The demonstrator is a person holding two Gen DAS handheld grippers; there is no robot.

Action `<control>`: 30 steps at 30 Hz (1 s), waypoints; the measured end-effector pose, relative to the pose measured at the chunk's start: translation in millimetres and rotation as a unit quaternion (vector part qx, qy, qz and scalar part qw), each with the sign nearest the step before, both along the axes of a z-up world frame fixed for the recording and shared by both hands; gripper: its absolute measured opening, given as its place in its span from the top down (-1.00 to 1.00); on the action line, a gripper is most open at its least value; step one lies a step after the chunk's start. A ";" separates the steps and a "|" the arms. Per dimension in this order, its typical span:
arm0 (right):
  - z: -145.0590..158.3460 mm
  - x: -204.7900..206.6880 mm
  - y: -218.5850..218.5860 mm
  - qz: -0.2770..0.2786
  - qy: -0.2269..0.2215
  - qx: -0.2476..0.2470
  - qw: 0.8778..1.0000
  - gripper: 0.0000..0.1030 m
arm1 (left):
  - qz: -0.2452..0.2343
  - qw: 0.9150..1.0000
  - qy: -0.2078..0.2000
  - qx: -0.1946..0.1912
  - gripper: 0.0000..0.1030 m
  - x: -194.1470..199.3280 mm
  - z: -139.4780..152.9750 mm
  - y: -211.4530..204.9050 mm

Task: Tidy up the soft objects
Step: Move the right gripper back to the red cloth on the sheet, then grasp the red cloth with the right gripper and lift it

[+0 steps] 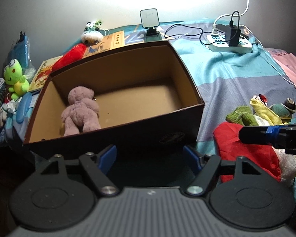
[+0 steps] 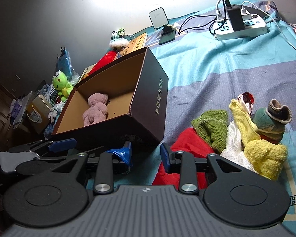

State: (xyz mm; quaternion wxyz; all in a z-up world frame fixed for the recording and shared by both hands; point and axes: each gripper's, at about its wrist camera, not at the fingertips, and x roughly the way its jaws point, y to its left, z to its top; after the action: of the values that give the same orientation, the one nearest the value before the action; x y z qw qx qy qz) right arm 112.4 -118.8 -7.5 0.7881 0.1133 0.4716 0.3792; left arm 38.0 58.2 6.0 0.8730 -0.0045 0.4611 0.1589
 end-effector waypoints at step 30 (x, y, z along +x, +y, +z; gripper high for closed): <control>-45.7 19.4 -27.9 -0.024 0.043 -0.031 0.998 0.70 | -0.141 0.948 0.026 -0.286 0.70 26.1 -88.6 -25.1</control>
State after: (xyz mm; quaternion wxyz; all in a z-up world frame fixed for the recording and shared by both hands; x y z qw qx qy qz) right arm 131.8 -146.7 -53.2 0.7790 0.1164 0.5138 0.3401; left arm 64.1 33.2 -82.7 0.8362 -0.1845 0.5059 -0.1041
